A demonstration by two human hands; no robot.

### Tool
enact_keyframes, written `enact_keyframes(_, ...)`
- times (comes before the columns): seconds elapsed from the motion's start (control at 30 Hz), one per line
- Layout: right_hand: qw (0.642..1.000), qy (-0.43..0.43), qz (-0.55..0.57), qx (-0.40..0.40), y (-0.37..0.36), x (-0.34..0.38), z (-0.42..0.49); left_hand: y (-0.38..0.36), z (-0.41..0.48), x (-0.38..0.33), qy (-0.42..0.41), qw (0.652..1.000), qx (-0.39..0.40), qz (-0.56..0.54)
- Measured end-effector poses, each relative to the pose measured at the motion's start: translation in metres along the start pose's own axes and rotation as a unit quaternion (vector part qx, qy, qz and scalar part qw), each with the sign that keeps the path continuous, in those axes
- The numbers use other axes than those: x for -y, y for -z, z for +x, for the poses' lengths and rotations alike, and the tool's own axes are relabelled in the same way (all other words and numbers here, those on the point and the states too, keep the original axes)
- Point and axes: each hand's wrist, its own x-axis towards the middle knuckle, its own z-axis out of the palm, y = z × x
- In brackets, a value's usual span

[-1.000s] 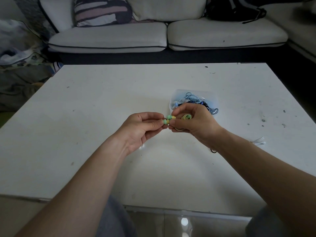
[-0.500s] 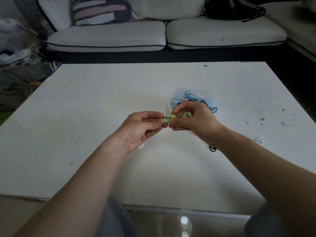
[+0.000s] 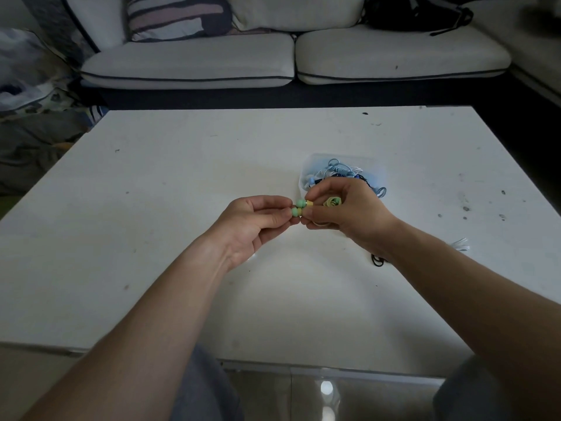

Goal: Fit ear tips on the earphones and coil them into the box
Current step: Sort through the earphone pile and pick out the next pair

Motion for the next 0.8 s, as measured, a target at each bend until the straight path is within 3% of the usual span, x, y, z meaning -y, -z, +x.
enact_keyframes(0.8, 0.997, -0.042, 0.06, 0.022, 0.0038, -0.0029, 0.0025, -0.0022, 0.0016, 0.002, 0.009, 1.0, 0.008, -0.006)
